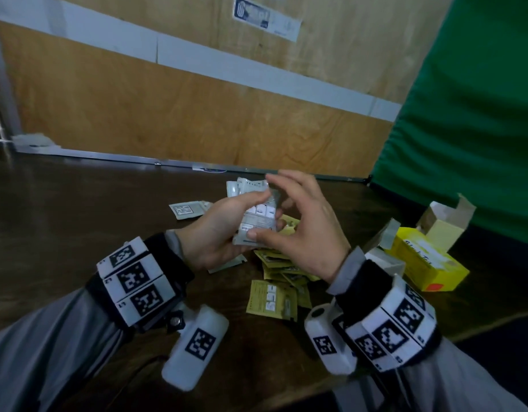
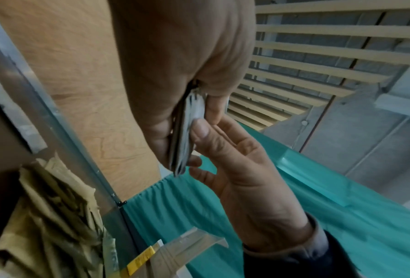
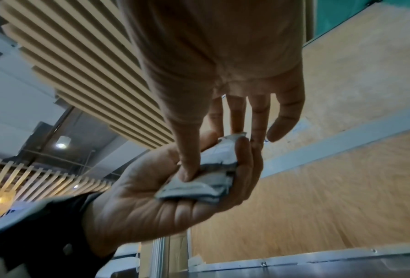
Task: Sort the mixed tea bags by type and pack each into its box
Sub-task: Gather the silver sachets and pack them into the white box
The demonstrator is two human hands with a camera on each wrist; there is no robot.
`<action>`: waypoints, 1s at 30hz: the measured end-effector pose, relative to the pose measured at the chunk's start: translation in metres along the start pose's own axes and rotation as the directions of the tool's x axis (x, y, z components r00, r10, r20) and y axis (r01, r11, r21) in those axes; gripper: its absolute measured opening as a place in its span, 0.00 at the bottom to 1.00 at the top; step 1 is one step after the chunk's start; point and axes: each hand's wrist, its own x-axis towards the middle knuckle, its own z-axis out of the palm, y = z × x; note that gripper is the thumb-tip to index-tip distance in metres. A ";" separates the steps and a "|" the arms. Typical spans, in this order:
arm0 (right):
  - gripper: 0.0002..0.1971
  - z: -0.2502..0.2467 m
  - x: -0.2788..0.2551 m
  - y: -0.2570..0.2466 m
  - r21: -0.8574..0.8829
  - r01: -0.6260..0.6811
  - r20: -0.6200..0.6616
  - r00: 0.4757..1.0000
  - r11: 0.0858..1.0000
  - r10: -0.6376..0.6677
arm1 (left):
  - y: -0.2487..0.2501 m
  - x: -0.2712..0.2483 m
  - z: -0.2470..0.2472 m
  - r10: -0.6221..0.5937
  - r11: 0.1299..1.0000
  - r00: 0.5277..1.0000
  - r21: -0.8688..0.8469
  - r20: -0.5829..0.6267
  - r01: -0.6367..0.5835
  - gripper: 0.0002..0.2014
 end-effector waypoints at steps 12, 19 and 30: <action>0.08 -0.020 0.009 0.015 0.201 -0.062 -0.258 0.959 0.978 0.114 | -0.004 0.004 -0.001 0.036 0.999 0.999 -0.037 -0.008 -0.036 0.16; 0.06 -0.018 -0.001 0.001 0.095 0.274 -0.327 0.917 0.957 -0.230 | -0.005 0.010 -0.006 0.002 0.988 0.999 -0.157 -0.035 -0.007 0.24; 0.12 0.011 0.022 0.000 -0.038 0.129 0.077 0.989 0.991 -0.126 | 0.029 0.011 -0.040 0.085 0.972 0.941 -0.182 -0.327 -0.151 0.15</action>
